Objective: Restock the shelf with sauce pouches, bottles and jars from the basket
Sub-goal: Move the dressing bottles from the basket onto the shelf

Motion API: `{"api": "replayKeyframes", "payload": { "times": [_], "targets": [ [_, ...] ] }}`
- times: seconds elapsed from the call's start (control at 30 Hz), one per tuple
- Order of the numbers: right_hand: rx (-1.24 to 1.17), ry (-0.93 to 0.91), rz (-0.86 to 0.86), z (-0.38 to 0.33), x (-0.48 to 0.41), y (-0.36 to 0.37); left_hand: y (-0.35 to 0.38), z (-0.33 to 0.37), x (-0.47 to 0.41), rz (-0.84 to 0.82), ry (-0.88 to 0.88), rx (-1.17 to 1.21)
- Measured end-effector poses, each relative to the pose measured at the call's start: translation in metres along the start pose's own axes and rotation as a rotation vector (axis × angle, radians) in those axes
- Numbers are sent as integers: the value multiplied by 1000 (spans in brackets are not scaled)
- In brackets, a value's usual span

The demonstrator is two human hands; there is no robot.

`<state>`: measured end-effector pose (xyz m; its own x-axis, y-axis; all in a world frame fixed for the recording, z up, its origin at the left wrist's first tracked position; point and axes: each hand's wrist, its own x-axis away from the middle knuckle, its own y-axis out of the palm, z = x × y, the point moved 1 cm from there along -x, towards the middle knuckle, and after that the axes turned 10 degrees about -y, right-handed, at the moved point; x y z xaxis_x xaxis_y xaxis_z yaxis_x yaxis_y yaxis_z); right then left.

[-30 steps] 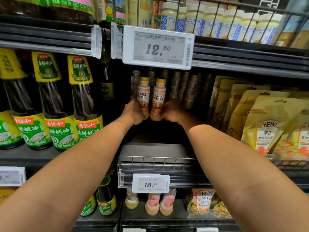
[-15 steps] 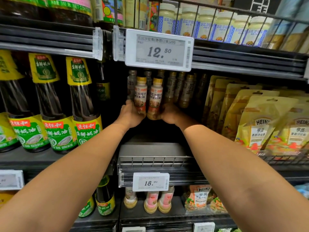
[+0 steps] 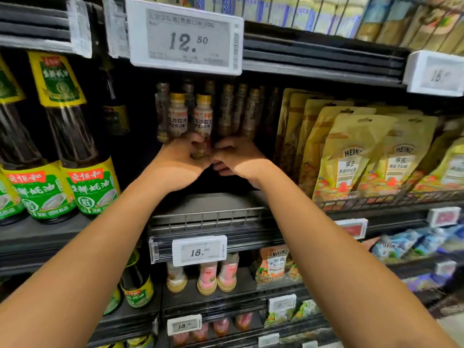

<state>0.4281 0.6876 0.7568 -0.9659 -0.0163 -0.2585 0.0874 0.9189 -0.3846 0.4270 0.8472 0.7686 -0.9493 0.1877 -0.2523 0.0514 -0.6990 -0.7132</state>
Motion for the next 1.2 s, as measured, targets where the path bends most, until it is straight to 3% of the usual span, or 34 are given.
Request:
{"api": "replayKeyframes", "payload": {
  "times": [0.1, 0.27, 0.37, 0.47, 0.87, 1.2],
  "targets": [
    [-174, 12, 91, -13, 35, -9, -2, 24, 19, -53, 61, 98],
    [-185, -121, 269, -31, 114, -47, 11, 65, 61, -190, 132, 354],
    [-203, -119, 333, -31, 163, -76, 35, 96, 88, -317, 89, 639],
    [-168, -89, 378, -23, 209, -110, 70, 129, 110, -440, 31, 775],
    [-141, 101, 823, 40, 413, -238, 239, 247, 211, -928, -148, 889],
    [-165, 291, 1192, 70, 561, -294, 345, 327, 302, -1249, -207, 865]
  ]
}}
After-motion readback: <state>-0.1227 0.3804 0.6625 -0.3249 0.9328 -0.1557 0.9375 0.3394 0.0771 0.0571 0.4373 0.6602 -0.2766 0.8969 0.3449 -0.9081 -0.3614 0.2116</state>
